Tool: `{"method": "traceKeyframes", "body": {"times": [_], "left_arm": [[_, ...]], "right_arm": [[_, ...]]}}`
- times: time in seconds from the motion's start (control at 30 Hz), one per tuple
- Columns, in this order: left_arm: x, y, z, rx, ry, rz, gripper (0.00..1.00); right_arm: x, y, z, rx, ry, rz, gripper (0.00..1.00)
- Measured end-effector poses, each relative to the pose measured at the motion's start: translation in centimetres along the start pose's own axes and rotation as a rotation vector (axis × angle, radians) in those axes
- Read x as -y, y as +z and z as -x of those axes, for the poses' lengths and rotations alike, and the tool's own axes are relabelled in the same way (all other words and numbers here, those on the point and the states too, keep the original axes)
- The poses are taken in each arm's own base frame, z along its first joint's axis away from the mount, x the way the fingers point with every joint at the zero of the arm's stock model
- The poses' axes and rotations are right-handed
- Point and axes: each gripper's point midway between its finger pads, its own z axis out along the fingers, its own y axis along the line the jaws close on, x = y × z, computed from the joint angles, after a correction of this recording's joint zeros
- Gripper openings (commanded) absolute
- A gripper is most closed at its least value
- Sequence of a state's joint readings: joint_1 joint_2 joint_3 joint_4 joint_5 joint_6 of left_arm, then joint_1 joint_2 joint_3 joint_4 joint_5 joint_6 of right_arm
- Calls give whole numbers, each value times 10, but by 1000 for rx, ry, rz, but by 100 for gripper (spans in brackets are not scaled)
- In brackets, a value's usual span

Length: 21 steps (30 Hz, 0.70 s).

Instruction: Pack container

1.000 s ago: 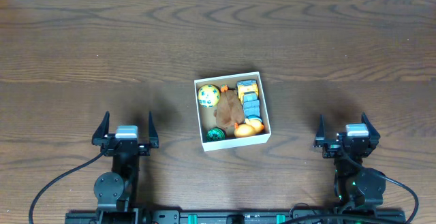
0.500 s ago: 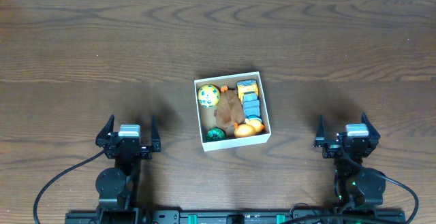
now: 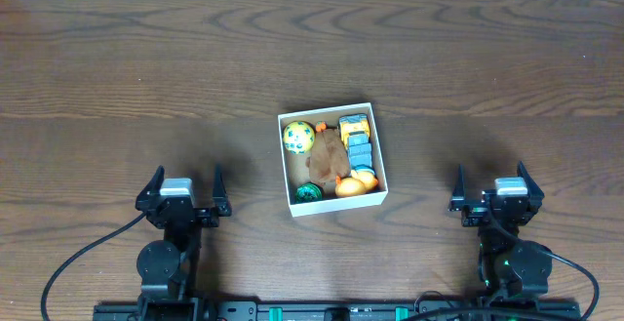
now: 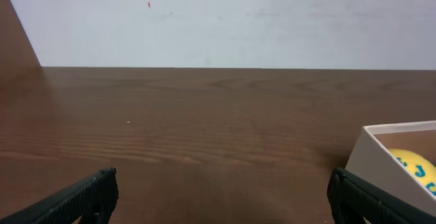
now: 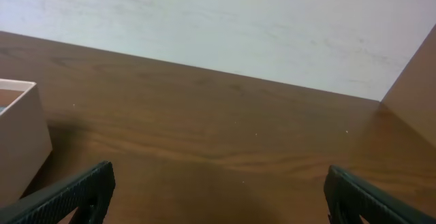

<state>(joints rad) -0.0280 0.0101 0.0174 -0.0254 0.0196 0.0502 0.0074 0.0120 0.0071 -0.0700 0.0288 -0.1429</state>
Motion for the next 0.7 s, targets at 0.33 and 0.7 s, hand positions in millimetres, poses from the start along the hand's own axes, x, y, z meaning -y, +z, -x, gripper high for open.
{"method": "traceKeyframes", "body": {"times": [0.33,0.7], "left_arm": [[0,0,0,0,-44,0,98],[0,0,0,0,-51,0,98]], "right_arm": [[0,0,0,0,0,0,99],[0,0,0,0,0,0,99]]}}
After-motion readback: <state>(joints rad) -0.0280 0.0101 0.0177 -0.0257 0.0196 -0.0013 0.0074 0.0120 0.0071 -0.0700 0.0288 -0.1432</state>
